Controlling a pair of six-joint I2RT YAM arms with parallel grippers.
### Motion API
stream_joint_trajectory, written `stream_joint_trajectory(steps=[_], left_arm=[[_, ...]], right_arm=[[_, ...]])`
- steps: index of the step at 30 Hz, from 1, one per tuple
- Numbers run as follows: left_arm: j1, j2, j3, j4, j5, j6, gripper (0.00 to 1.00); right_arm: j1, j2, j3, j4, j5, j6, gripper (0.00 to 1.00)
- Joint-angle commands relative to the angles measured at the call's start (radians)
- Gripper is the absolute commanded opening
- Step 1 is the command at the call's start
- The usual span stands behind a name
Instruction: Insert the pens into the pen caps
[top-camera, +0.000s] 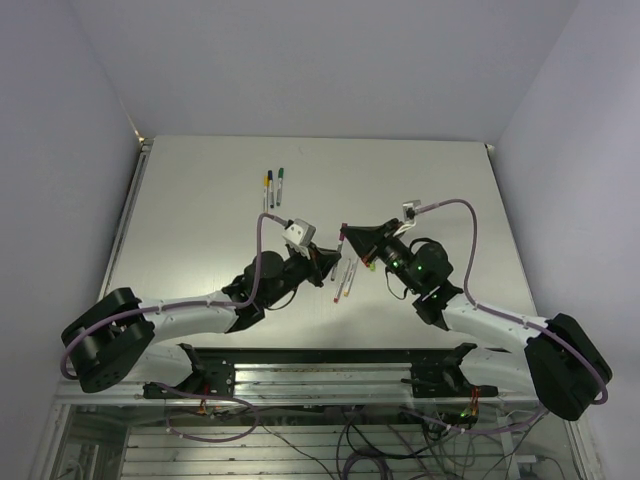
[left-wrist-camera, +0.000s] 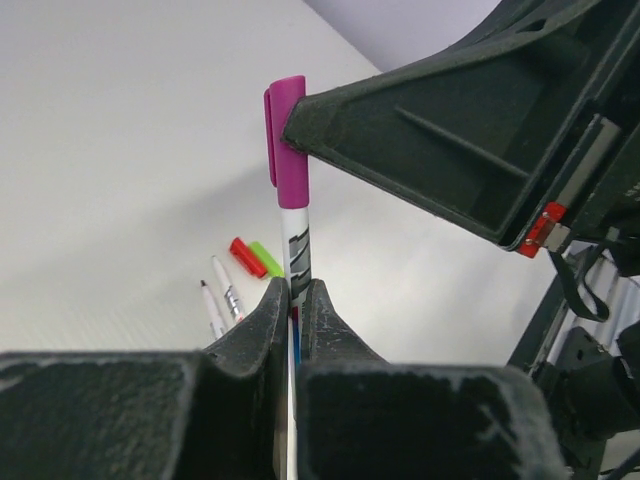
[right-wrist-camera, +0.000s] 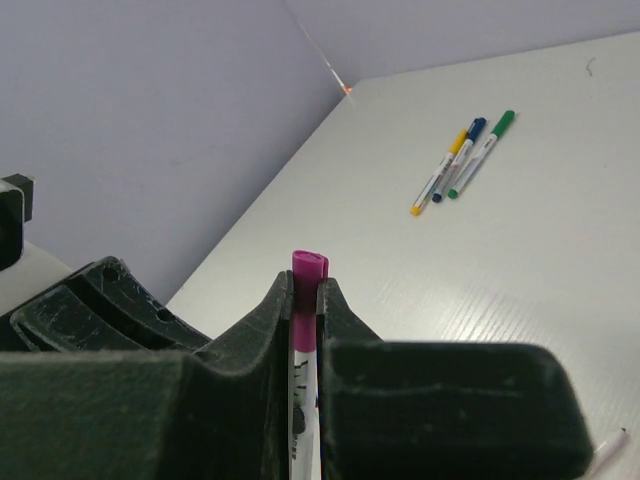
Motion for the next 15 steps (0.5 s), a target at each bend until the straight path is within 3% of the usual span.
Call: stream_joint_trajectory(steps=[1, 15], left_arm=[[0.008, -0.019, 0.121, 0.244, -0.101, 0.051, 0.07], [0.010, -0.001, 0.151, 0.213, -0.161, 0.104, 0.07]], right_arm=[[0.067, 0.055, -0.022, -0.256, -0.051, -0.048, 0.00], [0.142, 0.126, -0.021, -0.258, -0.013, -0.022, 0.00]])
